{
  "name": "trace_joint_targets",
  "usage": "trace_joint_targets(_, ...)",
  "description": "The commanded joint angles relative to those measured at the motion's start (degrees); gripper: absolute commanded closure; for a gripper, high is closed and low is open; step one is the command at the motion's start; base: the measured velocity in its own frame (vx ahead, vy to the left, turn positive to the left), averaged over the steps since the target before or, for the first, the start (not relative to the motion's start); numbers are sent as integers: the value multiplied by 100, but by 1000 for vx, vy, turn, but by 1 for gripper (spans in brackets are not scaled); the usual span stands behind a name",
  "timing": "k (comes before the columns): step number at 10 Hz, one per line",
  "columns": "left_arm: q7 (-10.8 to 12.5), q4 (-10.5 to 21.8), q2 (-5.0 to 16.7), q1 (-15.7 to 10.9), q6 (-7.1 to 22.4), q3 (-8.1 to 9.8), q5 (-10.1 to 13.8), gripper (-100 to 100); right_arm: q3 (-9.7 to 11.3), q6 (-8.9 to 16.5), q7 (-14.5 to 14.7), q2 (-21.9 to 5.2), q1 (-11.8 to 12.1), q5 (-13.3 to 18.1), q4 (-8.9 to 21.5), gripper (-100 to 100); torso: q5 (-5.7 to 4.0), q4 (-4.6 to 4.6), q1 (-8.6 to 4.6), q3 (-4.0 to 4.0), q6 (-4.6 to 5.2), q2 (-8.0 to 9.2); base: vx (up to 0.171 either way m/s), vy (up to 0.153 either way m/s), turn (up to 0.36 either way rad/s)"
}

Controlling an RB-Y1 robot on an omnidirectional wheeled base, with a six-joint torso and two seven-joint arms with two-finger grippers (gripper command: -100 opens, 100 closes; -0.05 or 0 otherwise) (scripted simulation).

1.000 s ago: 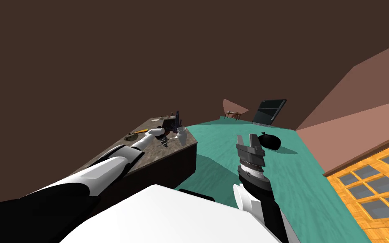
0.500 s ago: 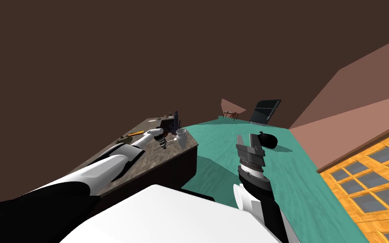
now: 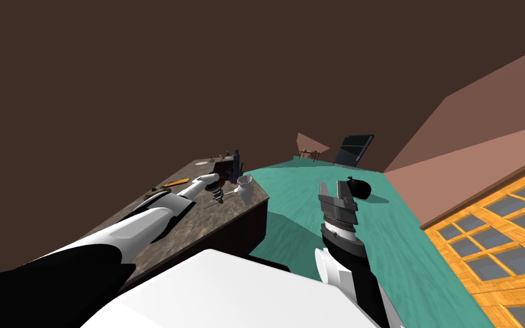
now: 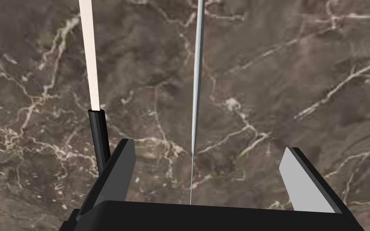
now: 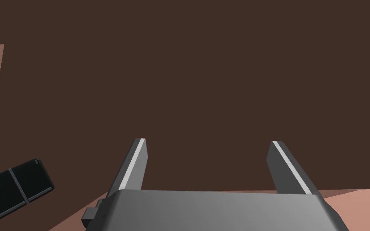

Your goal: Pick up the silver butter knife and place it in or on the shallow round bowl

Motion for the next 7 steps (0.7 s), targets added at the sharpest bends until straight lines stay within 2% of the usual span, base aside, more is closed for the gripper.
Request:
trace_joint_targets(1,0,0,0,0,0,0,0,0,0,0,0,0,0,0,0,0,0,0,0,0,0,0,0,0,0)
trace_joint_targets(2,-42,75,-130,87,-177,42,-76,-100,0,0,0,0,0,0,0,0,-2,2,-4,4,0,6,0,0,0)
trace_joint_targets(3,-63,113,-194,130,-265,63,-114,-100,0,0,0,0,0,0,0,0,-1,2,-5,5,0,8,0,0,0)
trace_joint_targets(4,-126,228,-148,36,-225,41,-88,-100,0,0,0,0,0,0,0,0,-1,2,-5,6,0,9,0,0,0)
trace_joint_targets(5,-135,230,-154,45,-248,45,-92,100,0,0,0,0,0,0,0,0,-2,3,-6,6,0,9,0,0,0)
trace_joint_targets(7,-134,230,-154,44,-246,45,-91,100,0,0,0,0,0,0,0,0,-2,3,-6,7,0,10,0,0,0)
